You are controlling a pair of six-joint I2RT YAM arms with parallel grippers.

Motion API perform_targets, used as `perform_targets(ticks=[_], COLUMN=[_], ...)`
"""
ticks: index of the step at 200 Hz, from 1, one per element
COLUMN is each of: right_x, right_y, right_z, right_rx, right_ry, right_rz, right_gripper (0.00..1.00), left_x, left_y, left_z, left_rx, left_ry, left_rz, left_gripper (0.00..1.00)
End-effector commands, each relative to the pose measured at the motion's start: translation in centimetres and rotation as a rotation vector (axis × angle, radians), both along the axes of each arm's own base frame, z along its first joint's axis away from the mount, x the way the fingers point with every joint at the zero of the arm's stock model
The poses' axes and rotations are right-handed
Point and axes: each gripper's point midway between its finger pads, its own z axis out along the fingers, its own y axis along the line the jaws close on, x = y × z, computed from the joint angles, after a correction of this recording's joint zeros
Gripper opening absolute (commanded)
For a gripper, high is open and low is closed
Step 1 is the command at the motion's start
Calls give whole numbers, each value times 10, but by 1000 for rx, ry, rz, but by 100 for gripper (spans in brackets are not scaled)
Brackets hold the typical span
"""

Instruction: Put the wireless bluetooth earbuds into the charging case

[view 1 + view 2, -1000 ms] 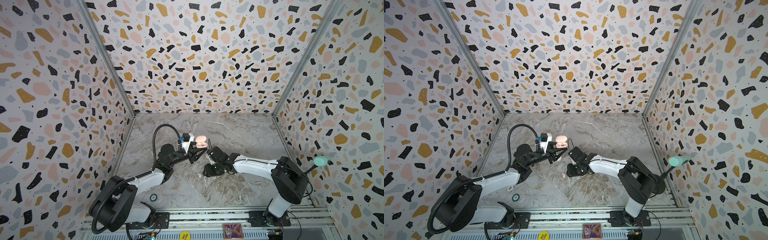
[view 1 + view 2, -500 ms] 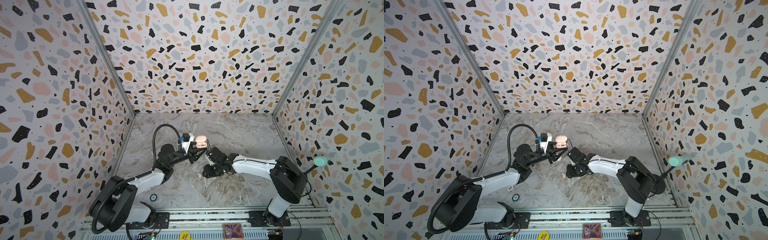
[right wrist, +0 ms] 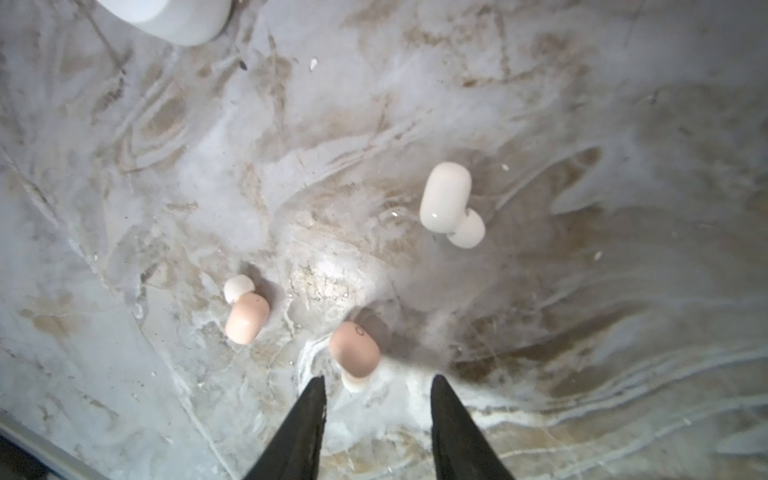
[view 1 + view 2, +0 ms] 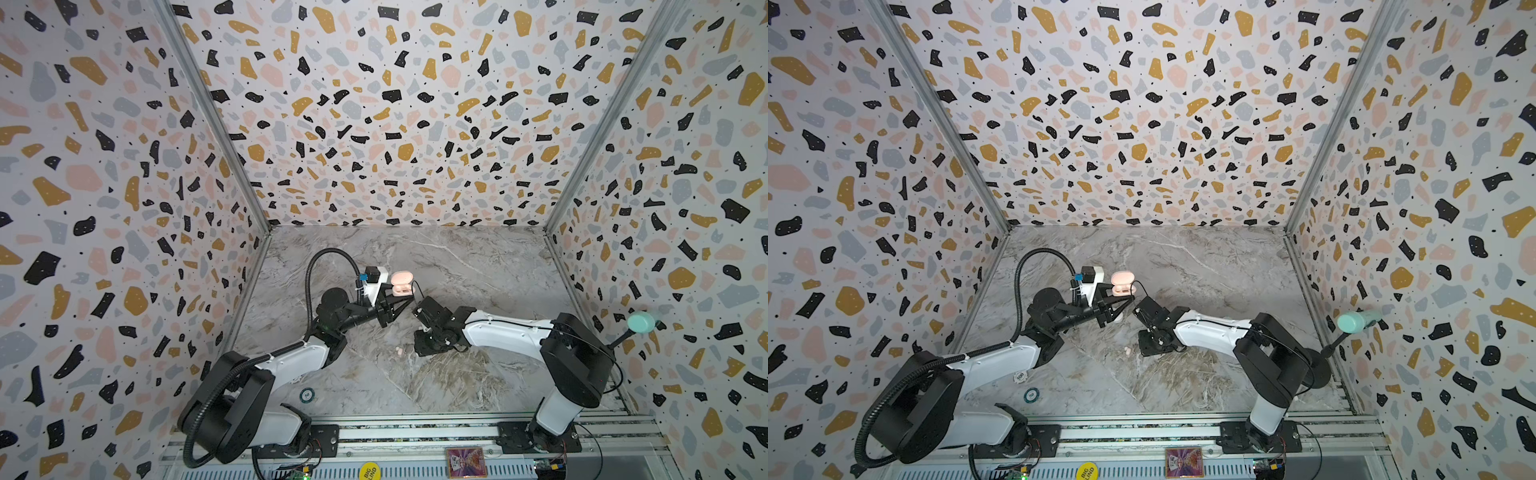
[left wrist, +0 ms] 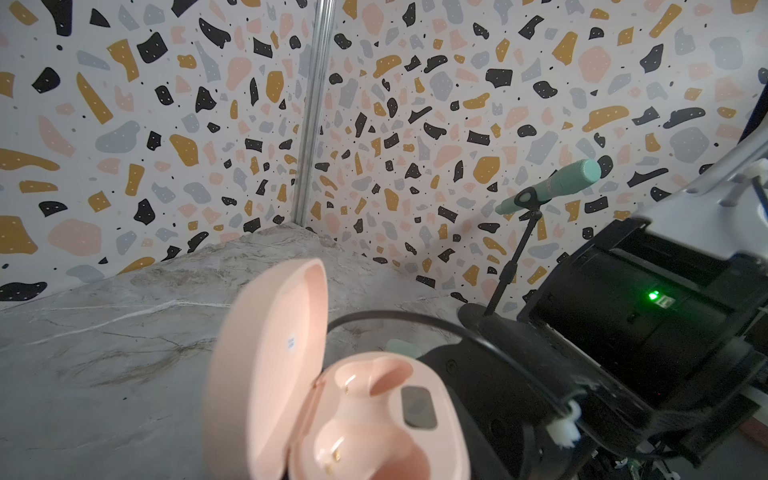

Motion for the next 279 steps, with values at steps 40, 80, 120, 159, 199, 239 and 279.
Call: perform_targets(ticks=[40,80,120,159,199,239,279], right_x=[9,12,13,7,-3,2,3], right_y=[3,-1,-20,-55,-61,-11,0], right_z=[-3,-8,2,17,21,30,6], right_rx=[-84,-143,-183,-209,-141,4,-116], right_ry=[-37,-46,-85,-103,-80,-115,-110], right_rz=[-24,-31,-70,-122,-103,12,74], right_gripper=[47,47,46,45,45,53,56], left_x=[11,16,17,18,19,24,33], left_y=[10,13,16,15,15,16,27], left_z=[17,15,14,14,12,9,8], left_rx=[-24,-26,-28,-31,-31,-37,-44], left_ry=[-42,-31,-28,-25,-18,-1,9], left_rz=[50,66,72,71,70,82,121], left_gripper=[37,37,37,37,37,37,37])
